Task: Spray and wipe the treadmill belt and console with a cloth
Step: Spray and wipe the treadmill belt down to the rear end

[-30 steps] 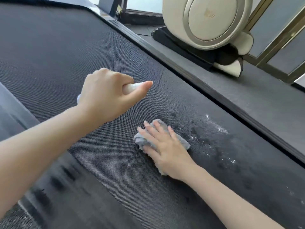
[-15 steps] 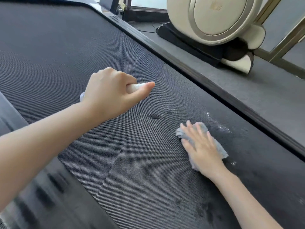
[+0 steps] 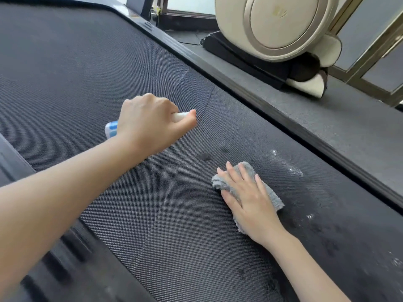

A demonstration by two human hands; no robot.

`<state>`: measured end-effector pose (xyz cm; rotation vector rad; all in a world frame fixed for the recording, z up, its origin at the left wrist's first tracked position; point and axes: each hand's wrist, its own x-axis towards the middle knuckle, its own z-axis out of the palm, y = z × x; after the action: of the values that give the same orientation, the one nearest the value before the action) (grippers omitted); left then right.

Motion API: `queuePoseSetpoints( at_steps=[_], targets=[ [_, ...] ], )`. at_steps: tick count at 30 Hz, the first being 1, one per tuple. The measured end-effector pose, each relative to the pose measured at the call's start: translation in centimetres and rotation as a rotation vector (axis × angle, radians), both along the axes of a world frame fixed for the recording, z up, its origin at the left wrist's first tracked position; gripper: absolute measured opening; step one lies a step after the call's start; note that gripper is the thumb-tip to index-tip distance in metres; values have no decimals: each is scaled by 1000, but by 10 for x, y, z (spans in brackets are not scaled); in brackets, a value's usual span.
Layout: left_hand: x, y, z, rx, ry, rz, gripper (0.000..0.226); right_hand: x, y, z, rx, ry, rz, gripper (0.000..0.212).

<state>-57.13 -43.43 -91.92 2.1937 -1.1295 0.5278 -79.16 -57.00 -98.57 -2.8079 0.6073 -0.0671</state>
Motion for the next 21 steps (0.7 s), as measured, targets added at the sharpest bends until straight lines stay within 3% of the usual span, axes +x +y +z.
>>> queuePoseSetpoints(
  at_steps=[9,21],
  targets=[
    [4,-39,13,-2,38,36,58,1,4,4,-12,31,-12,56],
    [-8,-162,14,93,79,-5,61,2,4,8,2,29,-6,59]
  ],
)
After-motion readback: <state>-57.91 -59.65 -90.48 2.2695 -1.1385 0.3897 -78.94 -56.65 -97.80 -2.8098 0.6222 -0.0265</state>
